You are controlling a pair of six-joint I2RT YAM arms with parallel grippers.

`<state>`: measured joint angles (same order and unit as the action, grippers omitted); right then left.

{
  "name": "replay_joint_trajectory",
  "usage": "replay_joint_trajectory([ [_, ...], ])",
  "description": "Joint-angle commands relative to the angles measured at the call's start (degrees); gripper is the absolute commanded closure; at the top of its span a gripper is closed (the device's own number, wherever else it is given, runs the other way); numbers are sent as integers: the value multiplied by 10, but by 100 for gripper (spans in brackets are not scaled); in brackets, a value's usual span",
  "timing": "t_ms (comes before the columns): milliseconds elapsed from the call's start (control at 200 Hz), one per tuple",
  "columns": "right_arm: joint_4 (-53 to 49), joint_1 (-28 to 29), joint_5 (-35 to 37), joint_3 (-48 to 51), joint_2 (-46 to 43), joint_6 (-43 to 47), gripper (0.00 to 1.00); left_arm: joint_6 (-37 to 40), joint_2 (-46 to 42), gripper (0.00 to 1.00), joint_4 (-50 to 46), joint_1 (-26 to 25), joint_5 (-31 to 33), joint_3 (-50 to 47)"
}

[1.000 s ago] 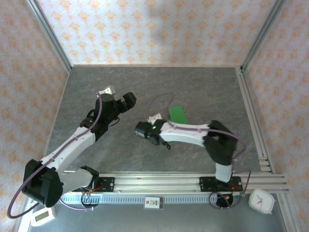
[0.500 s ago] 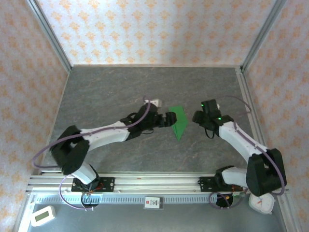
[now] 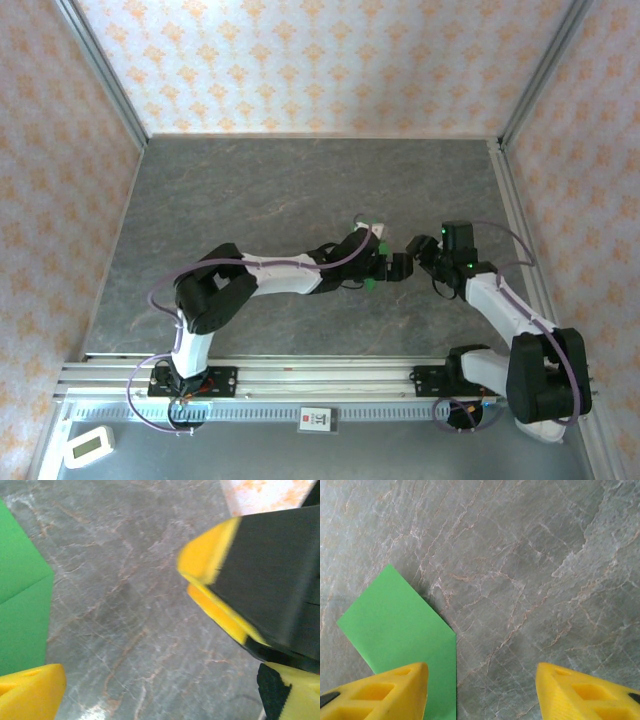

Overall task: Fold a paper plane with a square sheet of paper (pick it up from the middle)
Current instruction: Turn over the paper at the center of the table, then fold the wing for the fifth time at the center of the table.

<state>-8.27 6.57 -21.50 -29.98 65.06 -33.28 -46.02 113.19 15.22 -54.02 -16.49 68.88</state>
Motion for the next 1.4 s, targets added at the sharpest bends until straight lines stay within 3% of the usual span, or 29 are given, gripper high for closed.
replay_joint_trajectory([
  [0, 20, -2, -16, 13, -20, -13, 42, 12, 21, 1, 8, 5, 14, 20],
  [205, 20, -2, -31, 37, -47, -17, 43, 22, 33, 1, 27, 21, 16, -17],
  [460, 43, 1, -91, 53, -51, -27, 46, 53, -21, 1, 35, 44, -31, -110],
  [646, 64, 30, -94, 66, -51, -46, 47, 128, -95, 1, -23, 52, -84, -175],
  [836, 123, 98, -81, 100, -57, -109, 48, 232, -187, 1, -104, 82, -135, -241],
  [976, 173, 161, -57, 117, -52, -156, 48, 178, -263, 1, -19, 127, -204, -296],
  [1171, 225, 219, -25, 120, -28, -191, 48, 60, -307, 1, 116, 131, -214, -332],
  [1396, 275, 242, -12, 127, 7, -210, 48, 56, -300, 1, 127, 131, -201, -338],
])
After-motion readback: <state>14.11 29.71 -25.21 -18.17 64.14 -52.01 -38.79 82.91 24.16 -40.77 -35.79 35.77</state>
